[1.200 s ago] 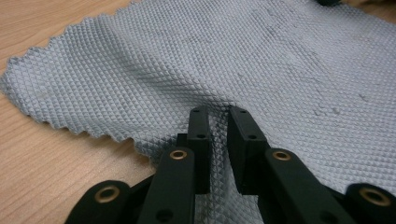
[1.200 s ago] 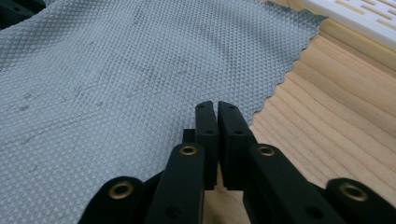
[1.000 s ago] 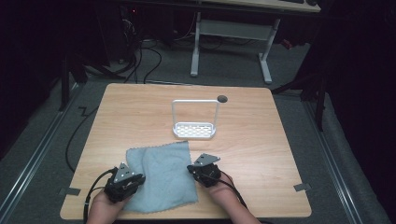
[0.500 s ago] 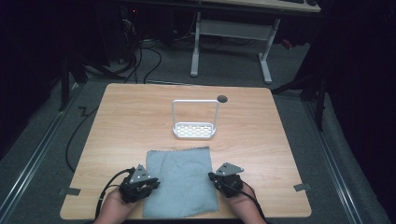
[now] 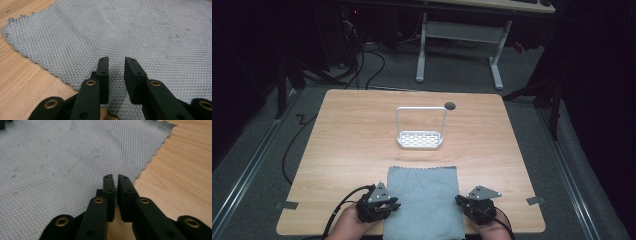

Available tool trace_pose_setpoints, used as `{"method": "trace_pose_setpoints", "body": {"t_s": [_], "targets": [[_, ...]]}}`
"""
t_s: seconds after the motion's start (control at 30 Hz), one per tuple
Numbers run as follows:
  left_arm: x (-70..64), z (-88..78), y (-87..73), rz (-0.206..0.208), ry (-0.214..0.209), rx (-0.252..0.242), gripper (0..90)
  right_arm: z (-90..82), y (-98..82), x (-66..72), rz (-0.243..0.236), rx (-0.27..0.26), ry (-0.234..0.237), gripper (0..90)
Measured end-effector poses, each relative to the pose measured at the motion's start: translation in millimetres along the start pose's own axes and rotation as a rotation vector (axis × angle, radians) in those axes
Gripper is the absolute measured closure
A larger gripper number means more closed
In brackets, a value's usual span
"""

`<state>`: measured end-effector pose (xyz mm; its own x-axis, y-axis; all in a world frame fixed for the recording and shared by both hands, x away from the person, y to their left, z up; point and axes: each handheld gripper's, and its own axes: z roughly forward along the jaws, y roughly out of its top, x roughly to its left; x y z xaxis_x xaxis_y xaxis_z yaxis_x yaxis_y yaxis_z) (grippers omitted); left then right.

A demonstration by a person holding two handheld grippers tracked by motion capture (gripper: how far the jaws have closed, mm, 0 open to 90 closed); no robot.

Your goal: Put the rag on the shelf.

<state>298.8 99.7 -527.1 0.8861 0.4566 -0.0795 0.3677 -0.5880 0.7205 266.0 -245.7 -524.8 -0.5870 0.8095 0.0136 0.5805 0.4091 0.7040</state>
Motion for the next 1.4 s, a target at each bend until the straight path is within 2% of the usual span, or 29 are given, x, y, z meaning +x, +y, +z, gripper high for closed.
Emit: {"method": "trace_pose_setpoints", "body": {"t_s": [0.07,0.2,0.3,0.33,0.43,0.47,0.5,0.63,0.73,0.87,0.93,1.03,1.17,1.27,1.4], "targets": [[0.6,-1.2,-0.9,-0.008,-0.001,-0.002,71.7,-0.7,0.8,-3.2,0.024,-0.020,0.025,78.2],[7.6,-6.9,-4.6,-0.047,0.039,-0.030,66.0,-7.0,4.9,-10.3,0.065,-0.083,0.027,68.9],[18.2,-12.9,-7.6,-0.112,0.082,-0.078,61.0,-9.7,6.0,-14.4,0.087,-0.107,-0.001,66.9],[19.2,-13.3,-8.5,-0.175,0.091,-0.117,58.9,-10.3,6.2,-14.6,0.090,-0.112,-0.015,67.4],[33.7,-18.5,-10.1,-0.223,0.140,-0.141,54.8,-10.1,7.5,-14.2,0.056,-0.120,-0.048,67.7],[38.8,-19.6,-10.0,-0.225,0.154,-0.141,53.1,-9.8,7.9,-14.2,0.045,-0.119,-0.059,67.1],[44.8,-19.6,-9.2,-0.258,0.160,-0.158,52.4,-9.3,8.3,-14.2,0.043,-0.119,-0.059,66.8],[60.3,-12.8,-1.7,-0.300,0.193,-0.146,50.7,-7.9,9.1,-14.1,0.038,-0.113,-0.064,66.1],[66.0,-2.7,5.6,-0.314,0.201,-0.115,50.0,-10.0,9.6,-16.4,0.040,-0.126,-0.063,65.1],[68.8,11.6,20.6,-0.307,0.236,-0.090,52.1,-13.0,9.2,-19.6,0.047,-0.140,-0.065,63.1],[71.4,19.9,28.7,-0.304,0.282,-0.072,53.0,-13.7,9.2,-20.2,0.049,-0.140,-0.058,62.6],[76.3,27.3,31.4,-0.345,0.262,-0.069,59.6,-14.1,10.0,-20.5,0.048,-0.145,-0.046,61.7],[71.4,29.6,31.8,-0.307,0.291,-0.065,69.6,-12.2,10.5,-18.9,0.038,-0.153,-0.046,59.6],[71.0,30.3,30.0,-0.314,0.258,-0.082,78.3,-7.0,13.3,-19.7,0.050,-0.156,-0.039,58.4],[69.5,31.6,27.9,-0.291,0.242,-0.095,86.3,8.4,24.9,-22.1,0.079,-0.148,-0.039,53.8]]}}
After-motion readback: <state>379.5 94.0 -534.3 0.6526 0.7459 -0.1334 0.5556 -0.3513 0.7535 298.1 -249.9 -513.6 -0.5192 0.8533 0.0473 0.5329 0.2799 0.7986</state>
